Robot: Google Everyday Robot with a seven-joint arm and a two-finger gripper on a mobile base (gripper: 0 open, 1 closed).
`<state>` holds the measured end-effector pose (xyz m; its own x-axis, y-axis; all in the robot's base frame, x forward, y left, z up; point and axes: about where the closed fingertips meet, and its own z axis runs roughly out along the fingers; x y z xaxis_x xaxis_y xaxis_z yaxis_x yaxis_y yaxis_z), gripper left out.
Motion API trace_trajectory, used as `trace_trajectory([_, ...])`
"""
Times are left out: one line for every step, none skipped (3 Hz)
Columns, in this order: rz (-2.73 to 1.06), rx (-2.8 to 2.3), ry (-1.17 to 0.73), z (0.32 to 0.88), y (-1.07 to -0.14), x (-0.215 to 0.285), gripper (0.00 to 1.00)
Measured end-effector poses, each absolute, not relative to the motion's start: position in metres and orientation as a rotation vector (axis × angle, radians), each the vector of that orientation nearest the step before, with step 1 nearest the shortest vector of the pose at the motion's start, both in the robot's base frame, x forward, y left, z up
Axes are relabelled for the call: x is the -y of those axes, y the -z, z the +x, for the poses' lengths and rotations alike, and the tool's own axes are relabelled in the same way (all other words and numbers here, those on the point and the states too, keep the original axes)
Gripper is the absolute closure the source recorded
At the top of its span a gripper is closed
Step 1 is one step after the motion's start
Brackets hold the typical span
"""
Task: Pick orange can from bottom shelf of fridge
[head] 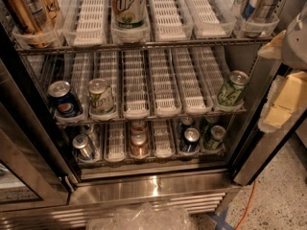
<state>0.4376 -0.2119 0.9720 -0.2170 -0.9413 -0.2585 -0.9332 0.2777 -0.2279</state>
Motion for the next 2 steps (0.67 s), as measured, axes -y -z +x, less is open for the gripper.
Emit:
trace_trajectory([-1.701,-2.206,0.026,0.4372,-0.9728,0.2101,0.00])
trace_trajectory([-1.685,-2.160,-0.057,0.4360,-0.9741,0.2071,0.00])
